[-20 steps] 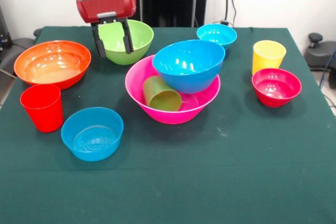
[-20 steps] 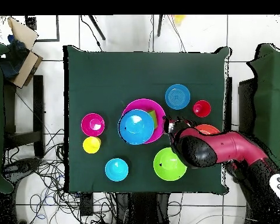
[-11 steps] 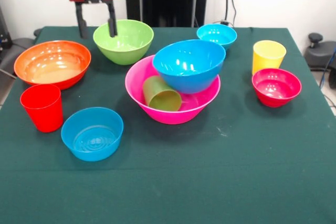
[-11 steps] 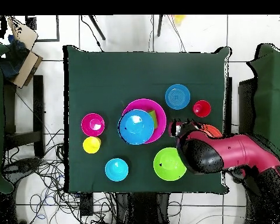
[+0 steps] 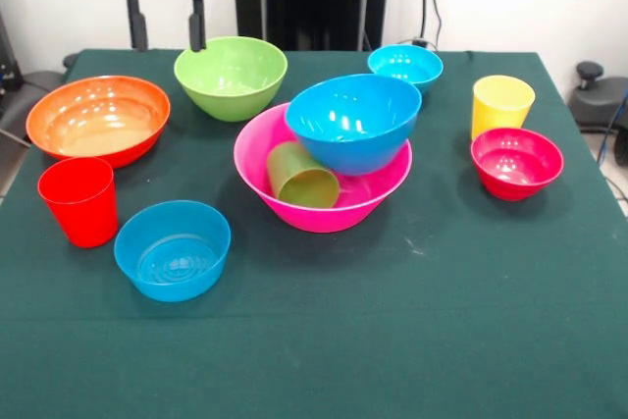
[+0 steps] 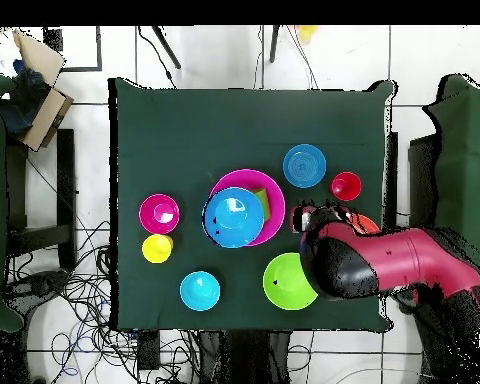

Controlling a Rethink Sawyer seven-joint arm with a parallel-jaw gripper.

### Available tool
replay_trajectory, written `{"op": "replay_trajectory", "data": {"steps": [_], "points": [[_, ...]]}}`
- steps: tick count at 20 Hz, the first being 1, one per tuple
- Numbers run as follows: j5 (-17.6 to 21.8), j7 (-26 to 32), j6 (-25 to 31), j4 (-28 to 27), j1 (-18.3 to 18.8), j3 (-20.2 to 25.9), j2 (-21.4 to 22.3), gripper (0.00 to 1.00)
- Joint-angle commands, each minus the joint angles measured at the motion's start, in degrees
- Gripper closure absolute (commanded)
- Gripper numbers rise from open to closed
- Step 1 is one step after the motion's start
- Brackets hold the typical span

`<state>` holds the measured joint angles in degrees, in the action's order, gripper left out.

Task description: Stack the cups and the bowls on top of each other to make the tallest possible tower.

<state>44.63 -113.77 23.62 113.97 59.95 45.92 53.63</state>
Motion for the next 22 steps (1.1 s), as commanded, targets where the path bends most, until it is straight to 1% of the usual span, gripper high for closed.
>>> {"op": "replay_trajectory", "data": {"steps": [1, 4, 6, 8, 12, 18, 22], "points": [[6.7, 6.8, 3.2, -1.7, -3.0, -3.4, -5.5, 0.0], [6.9, 10.0, 3.8, -2.5, -1.6, -2.5, -7.8, 0.0], [6.9, 13.0, 4.8, -2.5, -0.1, -1.4, -8.3, 0.0], [6.8, 16.0, 6.1, -2.4, 1.6, -0.3, -8.3, 0.0], [6.4, 20.2, 8.1, -2.5, 4.2, 1.3, -8.1, 0.0], [6.9, 23.9, 10.0, -4.6, 5.9, 3.0, -9.2, 0.0], [7.6, 24.7, 10.4, -5.7, 6.3, 3.0, -10.7, 0.0]]}}
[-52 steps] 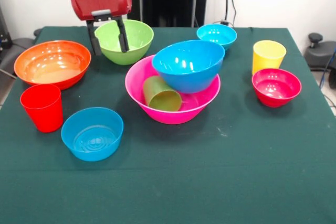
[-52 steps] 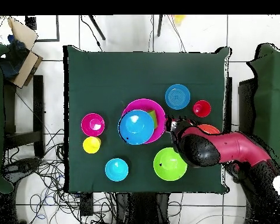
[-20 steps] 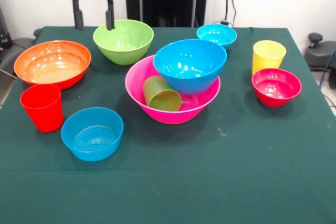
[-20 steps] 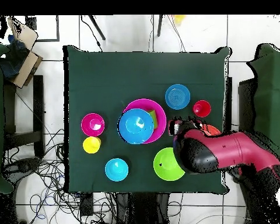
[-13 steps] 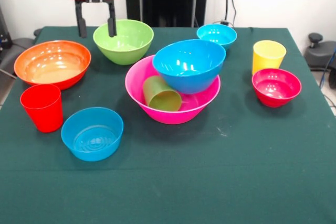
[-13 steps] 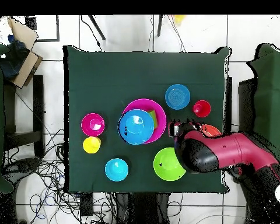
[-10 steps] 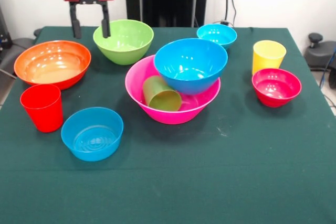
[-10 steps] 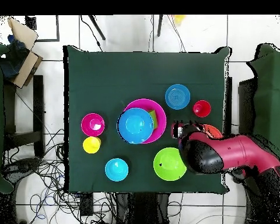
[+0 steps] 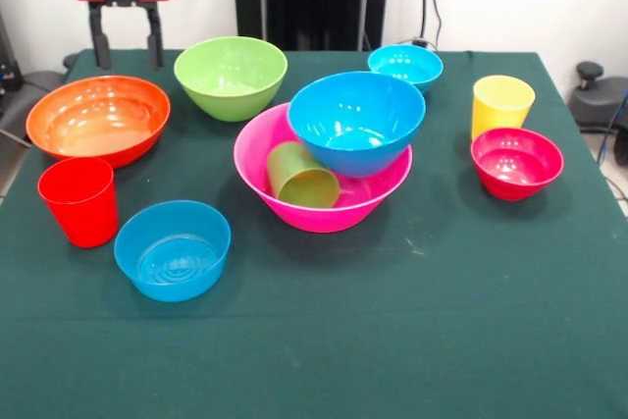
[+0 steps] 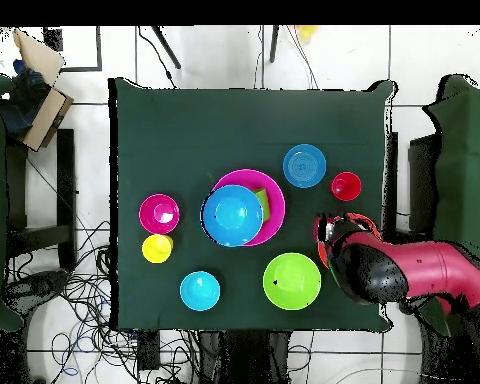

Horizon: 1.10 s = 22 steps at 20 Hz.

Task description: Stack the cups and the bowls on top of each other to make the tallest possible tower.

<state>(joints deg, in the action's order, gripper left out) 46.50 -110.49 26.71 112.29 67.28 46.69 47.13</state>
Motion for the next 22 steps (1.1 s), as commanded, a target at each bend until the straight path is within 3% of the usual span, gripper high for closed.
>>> {"op": "replay_trajectory", "data": {"steps": [1, 13, 22], "points": [[6.2, 21.2, 7.0, -4.4, -1.3, 1.9, -4.8, 0.0], [13.0, 16.9, 2.7, -11.9, -7.0, -1.7, -15.1, 0.0], [14.8, 13.5, 1.9, -12.2, -8.6, -2.8, -15.4, 0.0]]}}
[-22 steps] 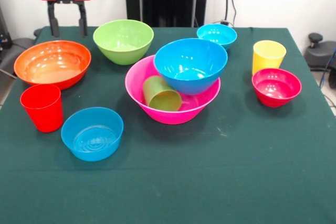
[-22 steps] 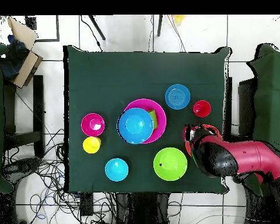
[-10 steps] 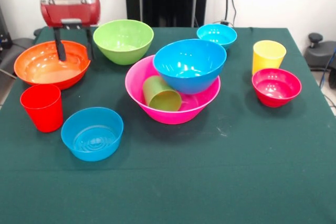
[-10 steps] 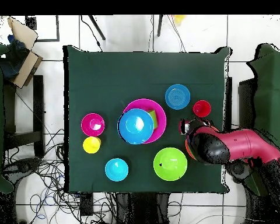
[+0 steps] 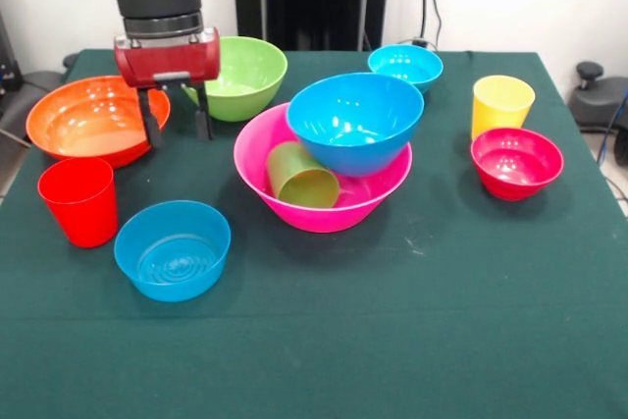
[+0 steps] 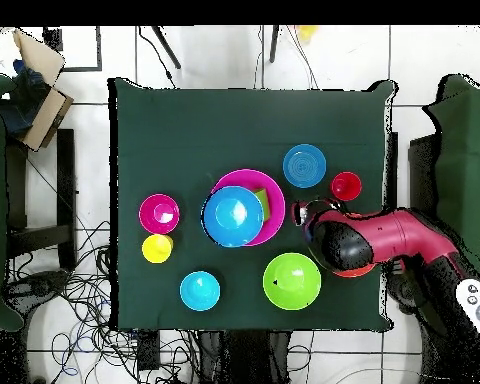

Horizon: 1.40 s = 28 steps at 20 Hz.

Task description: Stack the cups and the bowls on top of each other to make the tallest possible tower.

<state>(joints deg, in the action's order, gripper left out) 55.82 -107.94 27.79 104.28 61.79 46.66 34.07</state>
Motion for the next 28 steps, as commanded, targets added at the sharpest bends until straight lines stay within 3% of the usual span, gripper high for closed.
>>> {"op": "replay_trajectory", "data": {"steps": [1, 3, 4, 15, 16, 28], "points": [[5.7, 10.4, 0.6, -4.3, -3.4, -3.0, -2.5, 0.0], [5.7, 10.0, 0.5, -4.3, -3.5, -2.9, -2.5, 0.0], [5.7, 9.9, 1.0, -4.3, -3.5, -3.0, -2.4, 1.0], [4.4, 9.9, 1.5, -2.7, -2.6, -2.6, -0.9, 1.0], [4.4, 9.8, 1.5, -2.7, -2.6, -2.6, -0.8, 0.0], [2.1, 14.1, 3.3, -0.6, 0.5, -0.5, 0.3, 0.0]]}}
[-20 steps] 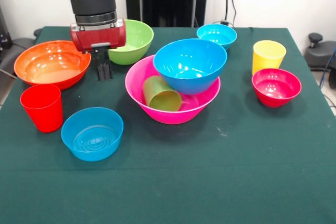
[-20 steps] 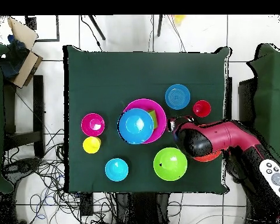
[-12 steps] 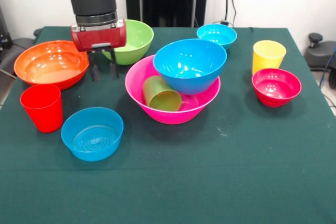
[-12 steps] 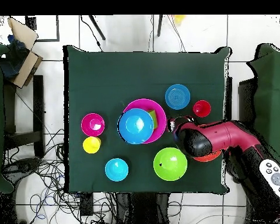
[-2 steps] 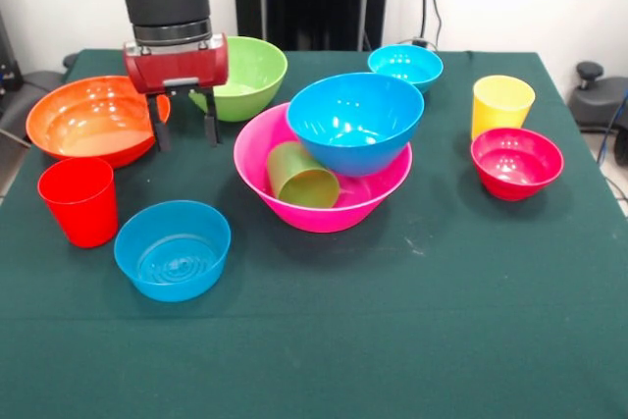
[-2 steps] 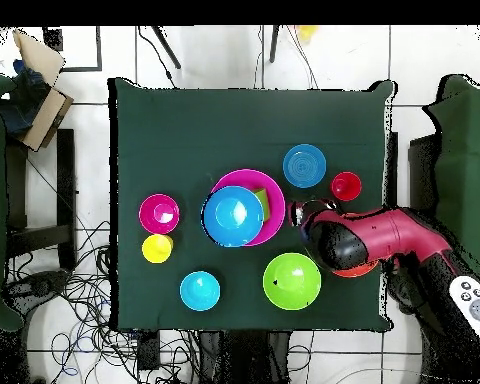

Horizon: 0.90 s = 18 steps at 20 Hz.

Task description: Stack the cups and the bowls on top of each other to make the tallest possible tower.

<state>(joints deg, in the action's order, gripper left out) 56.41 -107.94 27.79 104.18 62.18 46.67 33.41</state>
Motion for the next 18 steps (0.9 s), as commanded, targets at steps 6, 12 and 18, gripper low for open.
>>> {"op": "replay_trajectory", "data": {"steps": [6, 12, 18], "points": [[1.2, 16.8, 3.5, 1.8, 3.2, 0.3, 1.4, 0.0], [3.4, 17.2, 2.2, 1.9, 4.6, -0.1, -0.6, 0.0], [6.9, 17.1, 0.1, -0.5, 4.5, -1.1, -4.6, 0.0]]}}
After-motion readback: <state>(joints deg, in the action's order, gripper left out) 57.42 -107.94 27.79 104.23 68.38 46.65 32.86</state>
